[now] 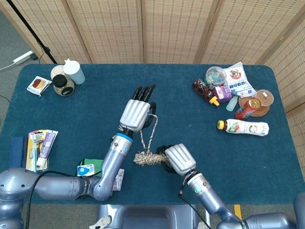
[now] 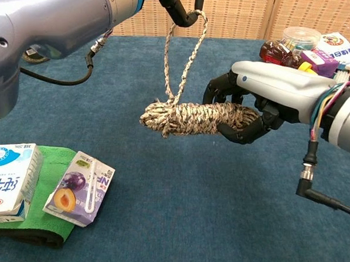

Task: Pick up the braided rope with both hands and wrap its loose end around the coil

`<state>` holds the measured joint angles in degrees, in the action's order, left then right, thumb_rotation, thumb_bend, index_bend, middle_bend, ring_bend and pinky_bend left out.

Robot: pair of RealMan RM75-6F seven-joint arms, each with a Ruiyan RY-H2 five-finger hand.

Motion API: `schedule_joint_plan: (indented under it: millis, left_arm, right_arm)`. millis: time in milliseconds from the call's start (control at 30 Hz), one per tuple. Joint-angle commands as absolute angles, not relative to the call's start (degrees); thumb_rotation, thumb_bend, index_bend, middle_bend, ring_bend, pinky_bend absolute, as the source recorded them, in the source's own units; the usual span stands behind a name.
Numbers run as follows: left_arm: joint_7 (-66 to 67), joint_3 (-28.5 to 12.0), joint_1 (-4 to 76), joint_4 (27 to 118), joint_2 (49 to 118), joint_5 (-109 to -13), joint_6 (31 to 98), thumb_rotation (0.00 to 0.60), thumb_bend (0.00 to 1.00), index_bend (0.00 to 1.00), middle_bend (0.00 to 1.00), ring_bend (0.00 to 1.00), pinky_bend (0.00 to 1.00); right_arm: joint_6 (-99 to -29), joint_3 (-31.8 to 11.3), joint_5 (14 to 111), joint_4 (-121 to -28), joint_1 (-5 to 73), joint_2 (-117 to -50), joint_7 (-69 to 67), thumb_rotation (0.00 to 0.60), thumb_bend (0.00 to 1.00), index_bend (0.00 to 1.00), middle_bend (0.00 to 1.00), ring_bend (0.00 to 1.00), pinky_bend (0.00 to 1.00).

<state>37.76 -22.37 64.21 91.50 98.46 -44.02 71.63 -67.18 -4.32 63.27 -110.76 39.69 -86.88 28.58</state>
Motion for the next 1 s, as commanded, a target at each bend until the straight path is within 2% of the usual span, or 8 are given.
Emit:
schedule_joint_plan:
  millis: [33, 567, 1000]
  left_arm:
    - [36.5, -21.8, 64.1, 90.1, 99.2, -45.7, 71.3, 0.600, 0.40, 0.59, 0.00, 0.00, 0.00]
    - [37.2, -19.1, 63.2, 81.8, 101.5, -47.6, 69.4, 0.600, 0.40, 0.59, 0.00, 0.00, 0.00]
    - [37.8, -15.9, 62.0, 73.8, 103.8, -53.0, 68.5, 0.600, 0.40, 0.59, 0.00, 0.00, 0.00]
  right_arm:
    - [-66.7, -4.6, 63.2, -111.2, 39.5, -86.6, 28.3, 0.600, 0.81, 0.62, 0.66, 0.63, 1.00]
    - [-66.3, -8.9, 61.0, -117.0, 39.5, -83.8, 25.8, 0.600, 0.81, 0.62, 0.66, 0.63, 1.00]
    - [-65.4, -13.4, 54.7, -120.7, 40.0, -80.7, 21.7, 0.600, 0.81, 0.62, 0.66, 0.63, 1.00]
